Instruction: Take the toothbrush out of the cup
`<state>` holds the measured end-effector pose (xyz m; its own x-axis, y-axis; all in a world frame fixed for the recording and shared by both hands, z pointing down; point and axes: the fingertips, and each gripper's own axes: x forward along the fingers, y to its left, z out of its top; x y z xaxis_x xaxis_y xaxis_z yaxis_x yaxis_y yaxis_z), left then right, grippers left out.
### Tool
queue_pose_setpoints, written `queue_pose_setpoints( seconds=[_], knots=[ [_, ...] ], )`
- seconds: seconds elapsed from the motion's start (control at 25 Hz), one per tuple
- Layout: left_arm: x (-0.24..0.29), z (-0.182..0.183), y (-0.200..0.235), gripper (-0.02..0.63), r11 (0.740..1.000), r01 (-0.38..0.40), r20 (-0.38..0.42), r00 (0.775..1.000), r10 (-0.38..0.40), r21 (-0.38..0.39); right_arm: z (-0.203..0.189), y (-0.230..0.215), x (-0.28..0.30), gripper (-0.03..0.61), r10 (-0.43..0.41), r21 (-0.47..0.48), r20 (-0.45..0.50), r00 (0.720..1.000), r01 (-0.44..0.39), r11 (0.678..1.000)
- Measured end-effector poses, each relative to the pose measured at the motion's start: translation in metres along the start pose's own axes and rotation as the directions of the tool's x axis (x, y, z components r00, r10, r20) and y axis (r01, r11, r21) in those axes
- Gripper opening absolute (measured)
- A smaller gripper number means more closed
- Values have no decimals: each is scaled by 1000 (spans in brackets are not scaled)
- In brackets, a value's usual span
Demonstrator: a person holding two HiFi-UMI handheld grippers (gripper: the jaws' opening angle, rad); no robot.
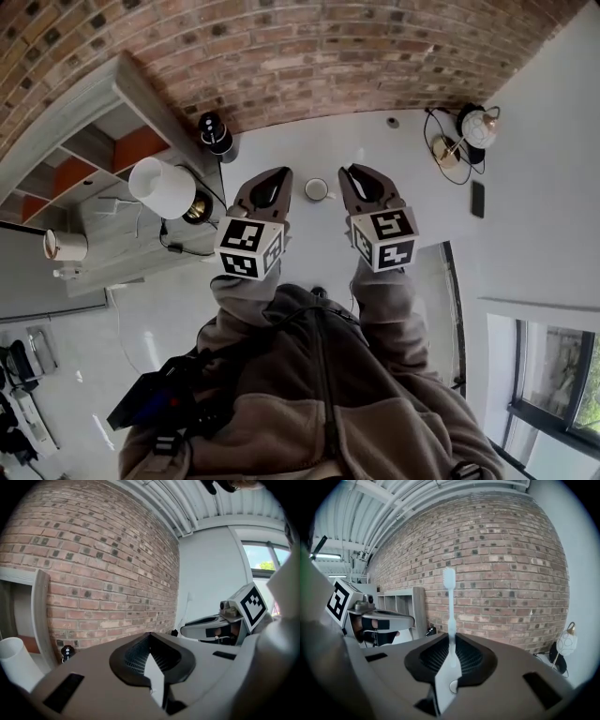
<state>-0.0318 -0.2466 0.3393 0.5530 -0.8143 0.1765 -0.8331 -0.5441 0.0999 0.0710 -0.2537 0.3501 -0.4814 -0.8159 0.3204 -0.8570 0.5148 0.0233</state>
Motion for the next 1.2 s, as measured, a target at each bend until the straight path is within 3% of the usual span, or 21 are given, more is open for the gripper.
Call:
queue_pose_setpoints(
  seconds=[0.36, 0.56, 1.2],
  knots=[
    [1, 51, -20, 5, 998, 9, 101, 995, -14, 55, 49, -13, -32, 49, -9, -28, 127, 992, 13, 1000],
    [-8, 61, -27, 5, 997, 19, 116, 993, -27, 77, 75, -17, -45, 49, -5, -50, 198, 980, 15, 999],
    [1, 74, -23, 5, 995, 3, 127, 992, -15, 96, 87, -22, -42, 49, 14, -78, 227, 974, 4, 997]
  ],
)
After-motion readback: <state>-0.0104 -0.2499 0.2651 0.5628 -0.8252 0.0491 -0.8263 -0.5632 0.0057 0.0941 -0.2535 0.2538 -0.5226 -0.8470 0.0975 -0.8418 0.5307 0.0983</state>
